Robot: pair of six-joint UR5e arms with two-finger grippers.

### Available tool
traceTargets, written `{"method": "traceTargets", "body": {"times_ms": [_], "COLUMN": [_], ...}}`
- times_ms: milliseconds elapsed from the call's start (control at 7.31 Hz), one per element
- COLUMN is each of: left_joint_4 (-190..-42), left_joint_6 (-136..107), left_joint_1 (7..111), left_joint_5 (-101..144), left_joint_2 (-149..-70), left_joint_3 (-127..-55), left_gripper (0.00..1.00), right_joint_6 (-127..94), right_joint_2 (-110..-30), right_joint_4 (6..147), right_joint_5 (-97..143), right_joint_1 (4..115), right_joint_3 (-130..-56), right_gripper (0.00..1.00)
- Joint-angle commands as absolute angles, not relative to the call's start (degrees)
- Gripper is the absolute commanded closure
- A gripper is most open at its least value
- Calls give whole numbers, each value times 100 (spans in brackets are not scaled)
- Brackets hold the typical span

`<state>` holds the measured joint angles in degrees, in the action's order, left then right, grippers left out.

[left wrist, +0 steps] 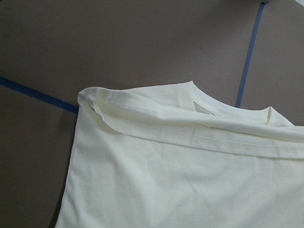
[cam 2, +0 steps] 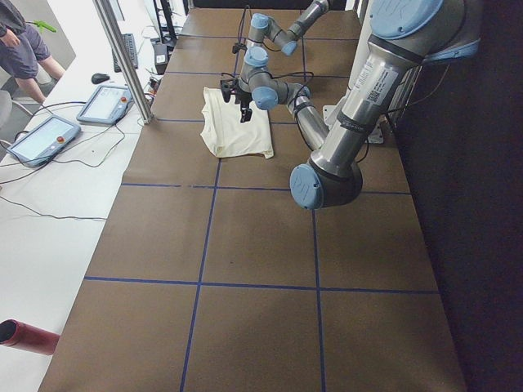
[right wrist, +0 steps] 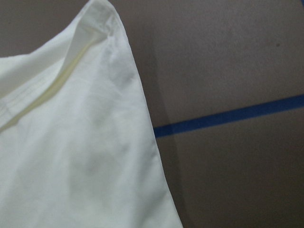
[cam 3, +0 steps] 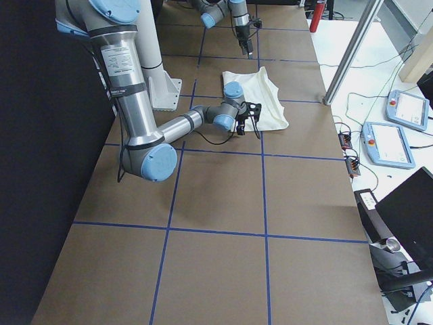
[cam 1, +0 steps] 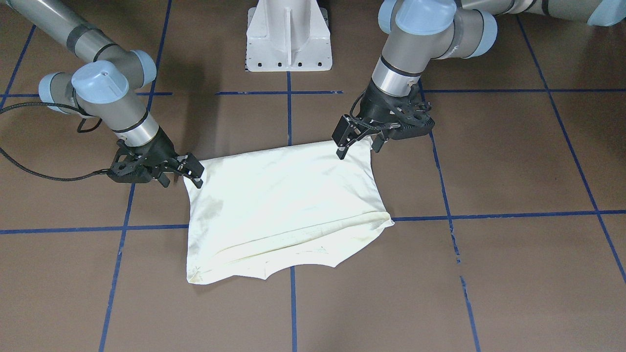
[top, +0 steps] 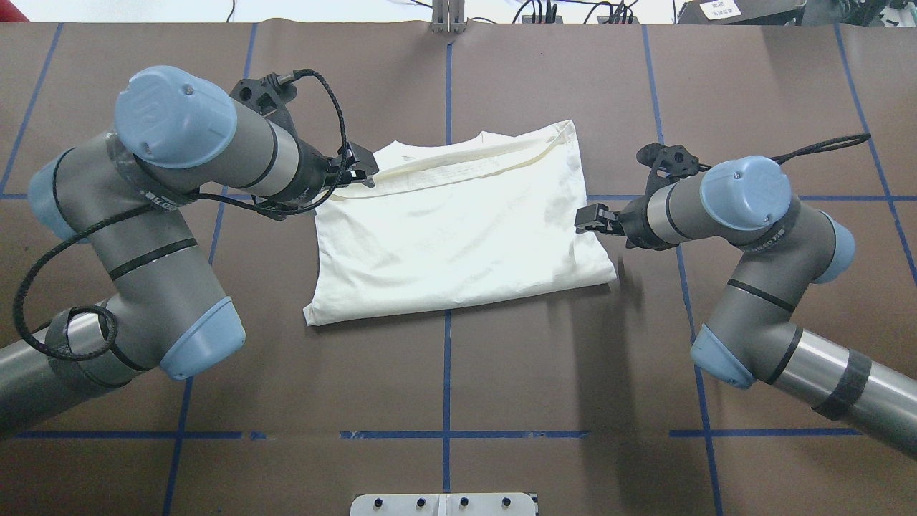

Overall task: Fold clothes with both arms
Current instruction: 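Release the folded hem and move both grippers to the folded shirt's sides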

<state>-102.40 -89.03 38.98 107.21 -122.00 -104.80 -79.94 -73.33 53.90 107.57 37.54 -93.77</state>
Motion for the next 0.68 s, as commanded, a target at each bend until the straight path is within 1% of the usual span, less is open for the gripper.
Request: {"method": "traceTargets", "body": {"times_ms": [0, 137, 274, 547], "left_joint_4": [-10222, -10230, -10230, -10239], "left_joint_6": [-8903, -8903, -8903, -8903], "left_joint_1": [3850, 3850, 3850, 3823], "left_joint_5": [10723, 10731, 10731, 10749], "left_joint_2": [-12199, -12199, -12199, -12199], "left_joint_3": [-10503, -10494, -10494, -10494], "left_gripper": [0, 0, 0, 0], "right_joint_6": [-7989, -7954, -7928, -7919], "right_joint_2": [-7418, -7418, -7409, -7453], "right_joint_4": [5405, 5405, 5397, 5396], "right_joint_5": [10705, 10731, 10784, 10889], "right_joint_1": [3525, 3533, 3533, 3551], "right_joint_3": [-9431, -9448, -9466, -9492], "right_gripper": [32, 80, 100, 100]}}
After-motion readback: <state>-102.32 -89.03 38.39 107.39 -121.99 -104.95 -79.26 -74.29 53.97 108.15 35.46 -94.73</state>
